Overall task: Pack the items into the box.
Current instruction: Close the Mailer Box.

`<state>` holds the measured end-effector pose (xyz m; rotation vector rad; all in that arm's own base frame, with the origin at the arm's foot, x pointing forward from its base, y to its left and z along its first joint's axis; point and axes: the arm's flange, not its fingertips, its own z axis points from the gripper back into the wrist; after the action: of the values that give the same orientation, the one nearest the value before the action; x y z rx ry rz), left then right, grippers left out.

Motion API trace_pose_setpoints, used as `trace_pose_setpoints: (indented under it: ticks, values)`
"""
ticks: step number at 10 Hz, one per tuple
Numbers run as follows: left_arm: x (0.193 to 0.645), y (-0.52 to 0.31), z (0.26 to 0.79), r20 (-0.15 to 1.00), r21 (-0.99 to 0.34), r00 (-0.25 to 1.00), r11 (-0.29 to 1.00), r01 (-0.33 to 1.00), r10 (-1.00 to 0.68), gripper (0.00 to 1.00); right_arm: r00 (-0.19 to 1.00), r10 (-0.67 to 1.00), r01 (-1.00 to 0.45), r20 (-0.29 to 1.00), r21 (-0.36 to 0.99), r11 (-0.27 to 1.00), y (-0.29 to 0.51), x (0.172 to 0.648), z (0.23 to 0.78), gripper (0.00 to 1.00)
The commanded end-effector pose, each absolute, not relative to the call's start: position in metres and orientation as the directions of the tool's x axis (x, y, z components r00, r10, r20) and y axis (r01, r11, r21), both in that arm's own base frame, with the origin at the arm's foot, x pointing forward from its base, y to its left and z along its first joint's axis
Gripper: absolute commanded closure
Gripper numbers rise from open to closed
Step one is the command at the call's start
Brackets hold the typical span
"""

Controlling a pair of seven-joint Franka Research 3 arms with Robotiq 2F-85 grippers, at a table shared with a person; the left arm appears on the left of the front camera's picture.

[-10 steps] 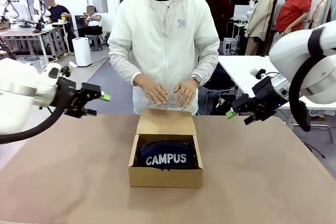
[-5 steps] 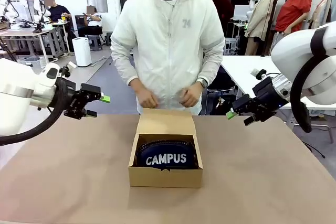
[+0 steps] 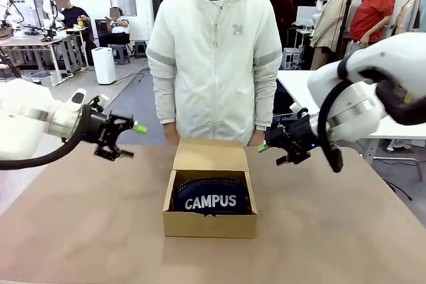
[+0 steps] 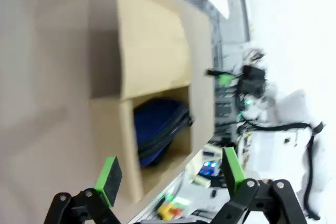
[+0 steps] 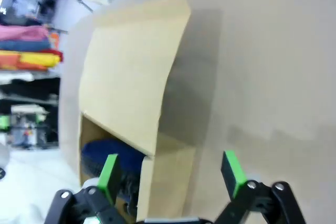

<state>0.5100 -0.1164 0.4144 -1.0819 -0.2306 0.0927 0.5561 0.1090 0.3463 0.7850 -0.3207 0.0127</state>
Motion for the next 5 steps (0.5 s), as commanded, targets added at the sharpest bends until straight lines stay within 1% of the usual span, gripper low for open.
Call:
trace_pose_setpoints:
  ticks: [1, 2, 3, 5]
  values:
    - [0.584, -0.34, 0.406, 0.104, -0.898, 0.95, 0.437, -0.038, 0.295, 0.0, 0.924, -0.214, -0.1, 0.317, 0.741, 0.665, 0.118, 0.575, 0.325, 0.0]
    - [0.597, -0.218, 0.365, -0.037, -0.871, 0.934, 0.447, -0.205, 0.355, 0.0, 0.947, -0.187, -0.095, 0.262, 0.782, 0.616, 0.119, 0.573, 0.32, 0.0]
    - [0.517, -0.213, 0.416, 0.095, -0.9, 0.969, 0.436, -0.015, 0.229, 0.0, 0.948, -0.162, -0.088, 0.273, 0.717, 0.691, 0.113, 0.569, 0.329, 0.0]
    - [0.517, -0.213, 0.416, 0.095, -0.9, 0.969, 0.436, -0.015, 0.229, 0.0, 0.948, -0.162, -0.088, 0.273, 0.717, 0.691, 0.113, 0.569, 0.329, 0.0]
